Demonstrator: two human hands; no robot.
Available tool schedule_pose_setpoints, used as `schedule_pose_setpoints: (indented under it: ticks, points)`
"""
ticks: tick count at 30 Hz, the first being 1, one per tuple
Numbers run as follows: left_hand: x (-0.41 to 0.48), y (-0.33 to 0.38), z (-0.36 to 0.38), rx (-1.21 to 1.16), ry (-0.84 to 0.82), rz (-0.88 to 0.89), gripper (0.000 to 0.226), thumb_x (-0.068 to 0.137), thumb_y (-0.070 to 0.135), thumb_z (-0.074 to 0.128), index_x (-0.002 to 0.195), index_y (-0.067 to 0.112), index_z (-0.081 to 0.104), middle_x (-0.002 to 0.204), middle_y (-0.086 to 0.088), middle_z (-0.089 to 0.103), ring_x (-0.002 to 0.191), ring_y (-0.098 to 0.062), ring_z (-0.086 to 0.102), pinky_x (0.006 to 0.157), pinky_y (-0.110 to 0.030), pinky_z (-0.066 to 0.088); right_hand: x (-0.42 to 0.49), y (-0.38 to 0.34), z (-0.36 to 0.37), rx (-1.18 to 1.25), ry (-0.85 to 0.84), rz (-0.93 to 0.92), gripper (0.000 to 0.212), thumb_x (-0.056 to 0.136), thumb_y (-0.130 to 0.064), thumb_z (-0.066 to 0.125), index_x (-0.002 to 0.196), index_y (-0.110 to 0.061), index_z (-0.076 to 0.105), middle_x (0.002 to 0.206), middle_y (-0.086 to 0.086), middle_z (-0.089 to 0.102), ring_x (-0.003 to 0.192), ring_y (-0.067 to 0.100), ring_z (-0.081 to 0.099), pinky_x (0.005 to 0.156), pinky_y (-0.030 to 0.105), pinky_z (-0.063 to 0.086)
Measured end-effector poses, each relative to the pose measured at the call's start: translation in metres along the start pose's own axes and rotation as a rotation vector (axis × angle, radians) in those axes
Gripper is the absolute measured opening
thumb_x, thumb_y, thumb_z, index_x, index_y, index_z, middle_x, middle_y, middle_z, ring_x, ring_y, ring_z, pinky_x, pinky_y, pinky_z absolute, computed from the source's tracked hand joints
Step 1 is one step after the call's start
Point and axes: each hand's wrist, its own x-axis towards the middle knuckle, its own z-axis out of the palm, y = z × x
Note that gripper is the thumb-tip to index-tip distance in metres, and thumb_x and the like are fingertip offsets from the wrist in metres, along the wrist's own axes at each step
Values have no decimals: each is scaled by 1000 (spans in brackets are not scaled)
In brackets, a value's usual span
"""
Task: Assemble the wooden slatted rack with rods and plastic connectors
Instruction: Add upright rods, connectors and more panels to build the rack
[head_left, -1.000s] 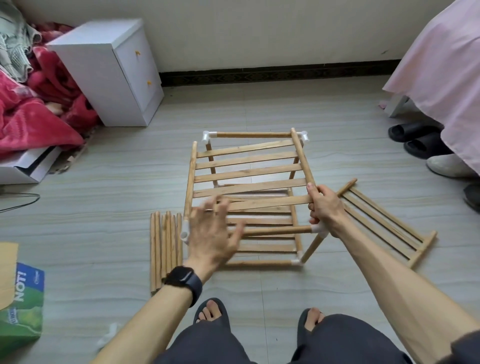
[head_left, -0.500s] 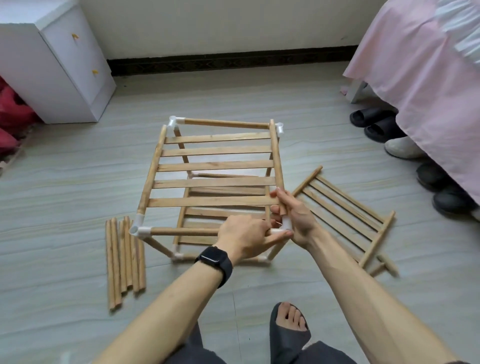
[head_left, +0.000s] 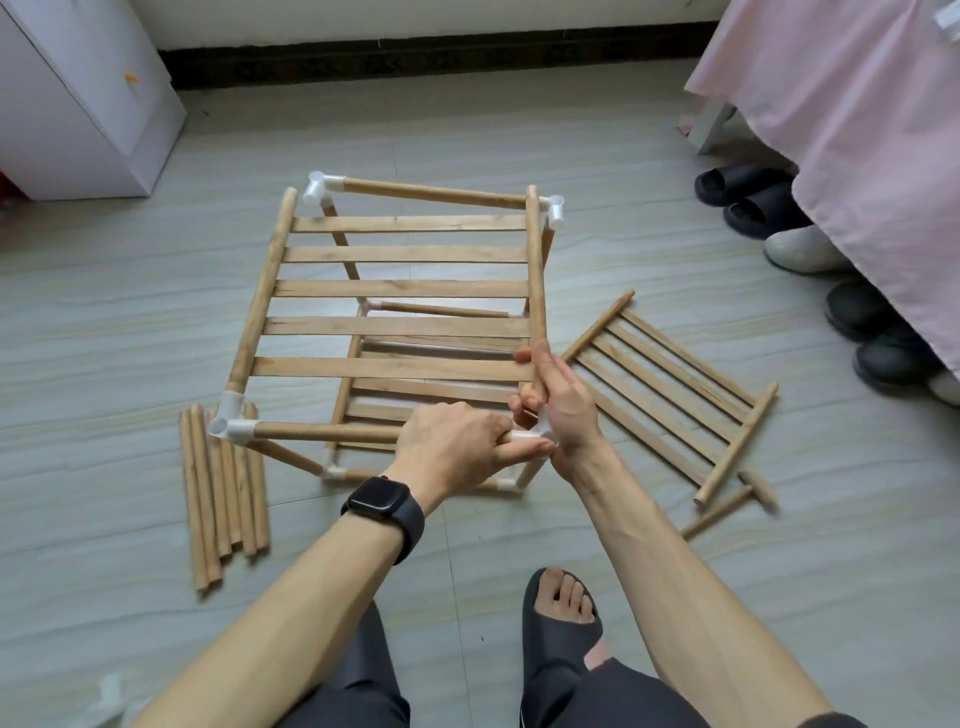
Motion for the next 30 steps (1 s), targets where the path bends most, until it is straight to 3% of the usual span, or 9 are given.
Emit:
schedule_pose_setpoints:
  ticks: [5, 13, 16, 20, 25, 30]
  points:
    - [0, -2, 0, -23, 25, 1, 76, 70, 91, 1, 63, 26, 39, 56, 10, 46, 50, -9, 44, 51, -29, 38, 5, 0, 4, 46, 41, -28, 35, 103, -39, 55, 101, -5, 64, 49, -2, 35, 47, 14, 36, 46, 23, 38]
    - [4, -4, 2, -6, 45, -19, 73, 77, 91, 10, 64, 26, 41, 57, 10, 46, 60, -15, 52, 49, -31, 27, 7, -4, 0, 153, -61, 125, 24, 101, -39, 54, 100, -15, 61, 52, -3, 39, 59, 16, 41, 48, 25, 38]
    - [2, -4, 2, -16, 45, -23, 74, 74, 90, 8, 61, 25, 38, 55, 10, 44, 54, -13, 46, 49, -30, 29, 5, -2, 3, 107, -6, 55, 25, 101, -35, 56, 102, -10, 65, 51, -2, 44, 50, 14, 47, 51, 26, 40]
    - [3, -4, 1, -32, 53, -31, 77, 71, 91, 6, 61, 22, 39, 55, 9, 44, 57, -16, 51, 49, -30, 30, 7, -2, 10, -2, 92, -63, 30, 102, -33, 59, 100, -4, 67, 47, -1, 43, 41, 12, 44, 47, 25, 42]
    - [5, -4, -2, -9, 51, -14, 76, 70, 90, 7, 59, 21, 38, 54, 8, 43, 53, -16, 45, 48, -30, 25, 7, -3, 10, 31, 113, -76, 28, 102, -31, 60, 97, -4, 67, 47, -3, 43, 40, 11, 39, 43, 25, 40]
    - [7, -5, 0, -34, 58, -7, 78, 67, 91, 4, 61, 22, 39, 55, 7, 43, 55, -19, 49, 50, -31, 32, 10, 0, 5, 101, 57, 4, 28, 103, -32, 56, 98, -6, 64, 50, 2, 37, 43, 14, 39, 43, 25, 38]
